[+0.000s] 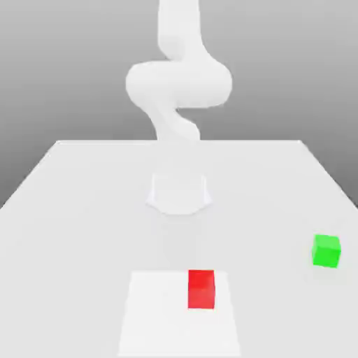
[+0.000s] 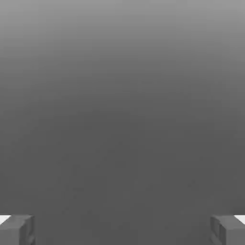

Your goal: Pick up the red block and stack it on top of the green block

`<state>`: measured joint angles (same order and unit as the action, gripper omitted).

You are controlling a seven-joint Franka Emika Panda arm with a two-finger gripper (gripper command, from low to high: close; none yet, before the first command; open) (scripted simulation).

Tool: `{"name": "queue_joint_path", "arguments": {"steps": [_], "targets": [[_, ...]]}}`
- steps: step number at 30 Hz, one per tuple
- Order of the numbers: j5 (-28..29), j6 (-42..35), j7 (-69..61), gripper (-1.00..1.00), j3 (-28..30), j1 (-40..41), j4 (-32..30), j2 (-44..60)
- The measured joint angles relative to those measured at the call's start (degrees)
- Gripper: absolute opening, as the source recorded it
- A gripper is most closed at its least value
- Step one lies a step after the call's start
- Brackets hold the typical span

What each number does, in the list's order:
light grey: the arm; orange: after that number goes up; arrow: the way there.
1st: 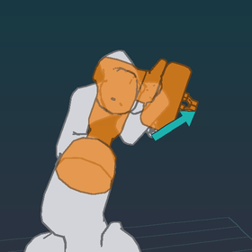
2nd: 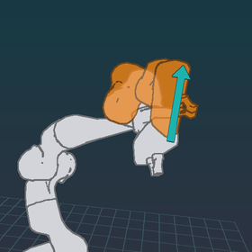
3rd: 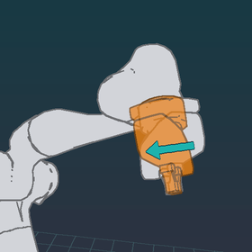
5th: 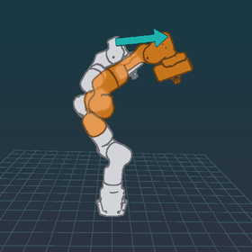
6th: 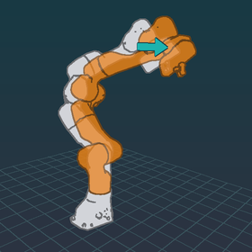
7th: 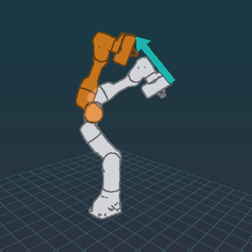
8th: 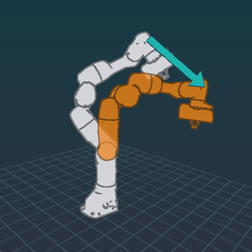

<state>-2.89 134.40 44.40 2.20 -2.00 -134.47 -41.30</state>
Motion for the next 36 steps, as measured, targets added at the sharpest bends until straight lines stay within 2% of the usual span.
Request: {"name": "queue_joint_path", "arguments": {"steps": [8, 14, 19, 23, 25, 36], "targets": [[-7.9, 8.2, -3.6, 0.0, 3.4, -5.4, -8.6, 15.5], [-10.4, 14.4, -3.7, 0.0, 2.6, -7.7, -15.0, 26.7], [-7.5, 20.2, -0.2, 0.0, 0.9, -7.9, -20.5, 34.9], [0.7, 24.7, 6.6, 0.0, 0.5, -7.2, -24.6, 40.3], [2.3, 26.5, 7.9, 0.0, 0.6, -6.8, -24.9, 42.2], [1.3, 36.5, 7.1, 0.0, -0.7, -6.2, -23.5, 54.0]]}}
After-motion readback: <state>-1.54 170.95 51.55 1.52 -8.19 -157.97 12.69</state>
